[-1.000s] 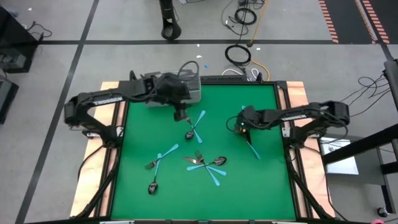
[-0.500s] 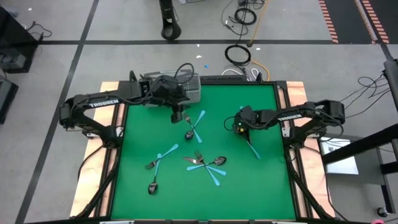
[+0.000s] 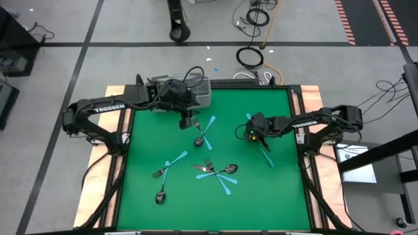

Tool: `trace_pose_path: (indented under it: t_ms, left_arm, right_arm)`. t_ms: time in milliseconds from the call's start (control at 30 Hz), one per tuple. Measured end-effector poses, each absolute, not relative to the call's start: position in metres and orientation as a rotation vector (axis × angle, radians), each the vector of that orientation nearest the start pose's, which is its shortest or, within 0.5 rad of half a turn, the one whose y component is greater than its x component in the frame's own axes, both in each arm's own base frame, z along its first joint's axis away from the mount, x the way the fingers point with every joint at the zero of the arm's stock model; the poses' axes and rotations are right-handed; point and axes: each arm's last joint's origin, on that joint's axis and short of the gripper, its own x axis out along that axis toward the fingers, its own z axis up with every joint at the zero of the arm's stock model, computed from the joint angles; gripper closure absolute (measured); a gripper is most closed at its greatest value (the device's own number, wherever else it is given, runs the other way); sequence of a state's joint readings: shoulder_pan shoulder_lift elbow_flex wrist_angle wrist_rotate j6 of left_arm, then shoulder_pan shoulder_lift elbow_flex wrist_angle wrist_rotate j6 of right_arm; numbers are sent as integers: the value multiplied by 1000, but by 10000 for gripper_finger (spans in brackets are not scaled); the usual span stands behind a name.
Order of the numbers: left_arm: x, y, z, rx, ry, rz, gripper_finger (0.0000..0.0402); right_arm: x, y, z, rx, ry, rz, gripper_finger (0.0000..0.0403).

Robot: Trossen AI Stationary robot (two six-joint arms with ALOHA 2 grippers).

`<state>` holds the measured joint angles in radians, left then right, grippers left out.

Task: Sort silverware
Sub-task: Put the table knife into the silverware rack

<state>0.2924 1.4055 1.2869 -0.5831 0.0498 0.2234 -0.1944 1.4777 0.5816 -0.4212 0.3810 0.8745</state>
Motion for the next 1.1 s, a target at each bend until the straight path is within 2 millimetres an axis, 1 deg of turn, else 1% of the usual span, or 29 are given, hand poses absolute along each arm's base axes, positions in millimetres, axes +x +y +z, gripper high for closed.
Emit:
trace_pose_path:
  t_ms: [200, 367, 467, 500, 567, 633, 700, 767, 867, 933, 1000, 1067, 1100]
  left_arm:
    - [289, 85, 332, 80, 707, 138, 235]
    - [293, 80, 338, 17, 612, -30, 235]
    - [295, 80, 336, 12, 579, -71, 235]
    - [296, 80, 332, 13, 569, -76, 235]
    - [298, 80, 316, 3, 540, -92, 235]
    - [300, 79, 294, -42, 477, -109, 235]
    - [300, 78, 272, -110, 362, -115, 235]
    - [296, 77, 252, -193, 217, -101, 235]
    - [287, 71, 226, -392, -6, -1, 235]
    - [283, 64, 215, -542, -116, 86, 235]
    - [286, 58, 208, -626, -163, 152, 235]
    - [294, 51, 201, -616, -142, 168, 235]
    - [301, 48, 201, -578, -135, 158, 235]
  right_arm:
    - [209, -52, 132, 586, 988, -971, 398]
    - [212, -53, 153, 539, 866, -896, 399]
    - [214, -53, 168, 520, 775, -833, 399]
    - [215, -53, 174, 520, 752, -810, 399]
    - [216, -52, 186, 521, 716, -762, 400]
    - [219, -50, 199, 513, 664, -715, 400]
    - [222, -47, 212, 501, 595, -658, 400]
    - [225, -43, 224, 488, 529, -598, 400]
    - [230, -38, 239, 482, 416, -501, 400]
    - [234, -35, 247, 487, 339, -454, 400]
    - [238, -34, 252, 473, 279, -427, 400]
    - [242, -34, 256, 460, 223, -409, 400]
    - [244, -34, 257, 458, 208, -403, 400]
